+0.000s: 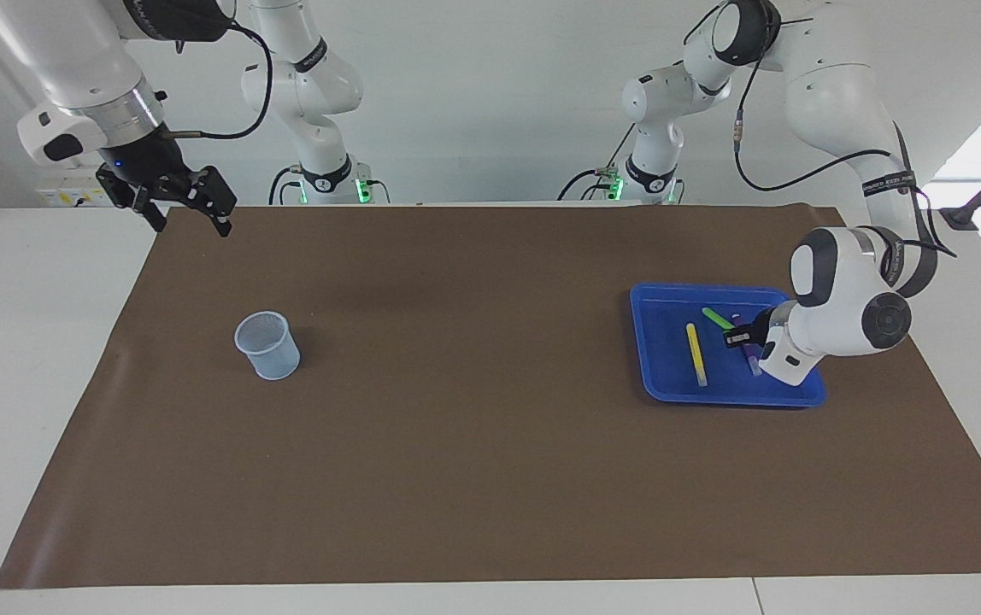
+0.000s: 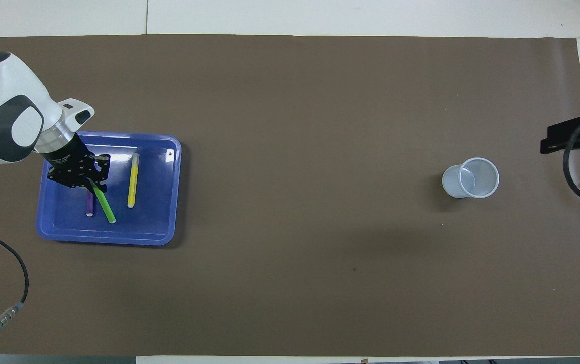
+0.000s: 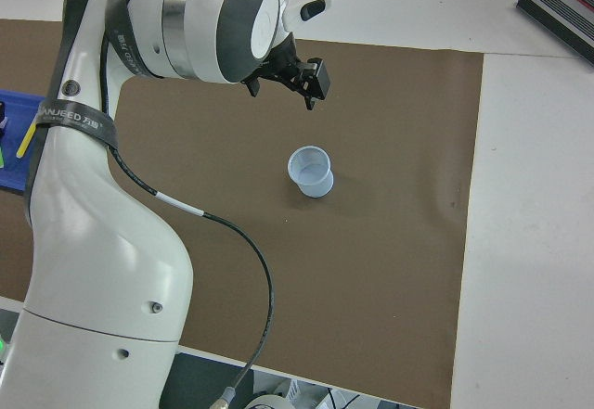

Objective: Right arm passes pens to left for tray arrangement
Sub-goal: 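Lower the green pen into the blue tray with the left gripper, then release the green pen and raise the left gripper away from the tray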

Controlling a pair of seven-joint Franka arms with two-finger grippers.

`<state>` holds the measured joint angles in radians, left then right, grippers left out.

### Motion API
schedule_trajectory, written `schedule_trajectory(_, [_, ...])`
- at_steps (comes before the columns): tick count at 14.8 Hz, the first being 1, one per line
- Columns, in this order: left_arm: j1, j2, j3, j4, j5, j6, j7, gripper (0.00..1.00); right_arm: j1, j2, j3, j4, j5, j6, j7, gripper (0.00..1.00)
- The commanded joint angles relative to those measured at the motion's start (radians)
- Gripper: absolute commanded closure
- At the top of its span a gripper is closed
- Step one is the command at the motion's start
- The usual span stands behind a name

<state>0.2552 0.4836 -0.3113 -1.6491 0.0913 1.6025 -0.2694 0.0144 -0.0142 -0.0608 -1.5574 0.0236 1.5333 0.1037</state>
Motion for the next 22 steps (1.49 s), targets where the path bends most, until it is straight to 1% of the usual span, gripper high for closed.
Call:
schedule_trajectory(1, [-0.002, -0.016, 0.001, -0.038, 0.039, 0.004, 0.006, 1.0, -0.007, 0.011, 0.013, 0.022, -0.014, -0.022, -0.019, 0.0])
schedule_trajectory(6, [-0.01, -0.045, 0.0, -0.138, 0.062, 0.102, 0.01, 1.0, -0.008, -0.007, 0.032, -0.016, -0.016, -0.013, -0.01, 0.0])
schedule_trajectory(10, [-0.005, -0.046, 0.0, -0.146, 0.062, 0.119, 0.01, 1.0, -0.008, -0.009, 0.032, -0.021, -0.03, -0.016, -0.01, 0.0])
schedule_trajectory(11, [-0.004, -0.046, 0.0, -0.146, 0.061, 0.122, 0.01, 0.94, -0.005, -0.009, 0.033, -0.023, -0.048, -0.015, -0.012, 0.0])
schedule_trajectory(14, [0.003, -0.046, 0.0, -0.146, 0.061, 0.128, 0.012, 0.2, -0.004, -0.013, 0.035, -0.023, -0.073, -0.013, -0.03, 0.0])
schedule_trajectory(15, [0.003, -0.046, 0.0, -0.146, 0.061, 0.128, 0.013, 0.0, -0.004, -0.013, 0.036, -0.023, -0.073, -0.015, -0.03, 0.0])
schedule_trajectory(22, [0.004, -0.046, 0.0, -0.132, 0.059, 0.114, 0.044, 0.0, -0.005, -0.009, 0.036, -0.02, -0.036, -0.001, -0.035, 0.0])
